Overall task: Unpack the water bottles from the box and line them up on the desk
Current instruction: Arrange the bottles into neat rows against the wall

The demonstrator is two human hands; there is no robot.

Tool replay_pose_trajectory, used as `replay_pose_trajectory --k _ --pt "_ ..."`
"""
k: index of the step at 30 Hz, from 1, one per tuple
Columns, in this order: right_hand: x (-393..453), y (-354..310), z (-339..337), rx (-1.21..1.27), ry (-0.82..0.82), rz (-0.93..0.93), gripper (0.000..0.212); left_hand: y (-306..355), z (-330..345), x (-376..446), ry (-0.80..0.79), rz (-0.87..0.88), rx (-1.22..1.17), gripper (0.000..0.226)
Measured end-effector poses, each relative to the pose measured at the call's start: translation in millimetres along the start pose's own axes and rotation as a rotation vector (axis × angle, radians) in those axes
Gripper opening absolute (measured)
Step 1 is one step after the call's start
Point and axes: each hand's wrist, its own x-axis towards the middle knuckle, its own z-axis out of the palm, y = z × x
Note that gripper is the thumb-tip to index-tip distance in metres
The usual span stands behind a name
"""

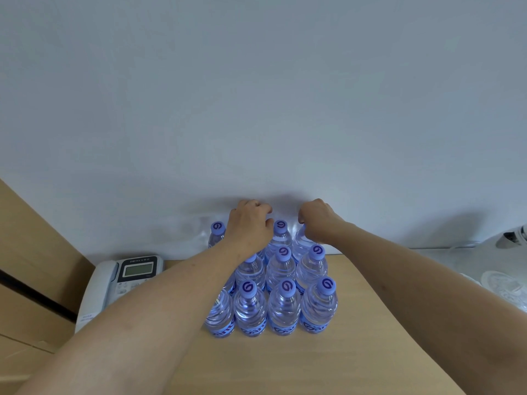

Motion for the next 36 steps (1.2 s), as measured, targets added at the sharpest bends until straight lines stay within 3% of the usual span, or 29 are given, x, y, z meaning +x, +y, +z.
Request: replay_pose_trajectory --k 3,6,11,21,23,26,28,31,36 --pt "0.5 2.4 -0.5 0.008 0.013 0.013 0.035 -0.6 -0.2 -0.3 -0.003 -0.002 0.0 0.032" --pt "1.4 1.9 0.1 -0.011 0.034 0.051 0.023 -1.2 0.1 -1.3 -0.005 -0.005 -0.011 0.031" --pt "1.6 -0.1 3.6 -0.043 0.039 0.048 0.04 -2.1 -0.8 -0.5 -0.002 -0.012 -0.007 0.032" --pt "3.9 -6.1 -4.2 -0.168 0.023 -0.061 0.04 -0.2 -2.5 -3.2 0.0 -0.039 0.014 0.032" --pt "6.1 -13.6 -6.8 -0.175 0.054 -0.086 0.035 -0.4 -5.1 -4.7 0.009 -0.051 0.018 0.031" --pt "8.6 -27.7 -9.2 -0.13 0.071 -0.139 0.013 -4.3 -9.2 -7.3 0.027 -0.079 0.013 0.031" --pt "8.9 -34.9 -7.3 -0.128 0.021 -0.162 0.013 -9.1 -12.5 -9.3 0.03 -0.091 0.012 0.032" --pt "10.9 -43.5 -2.7 -0.096 -0.035 -0.14 0.029 -20.2 -16.5 -10.7 0.03 -0.088 0.016 0.032" --pt "16.6 -63.7 -2.8 -0.009 -0.072 -0.011 0.025 -34.5 -22.1 -7.2 0.014 -0.038 -0.019 0.031"
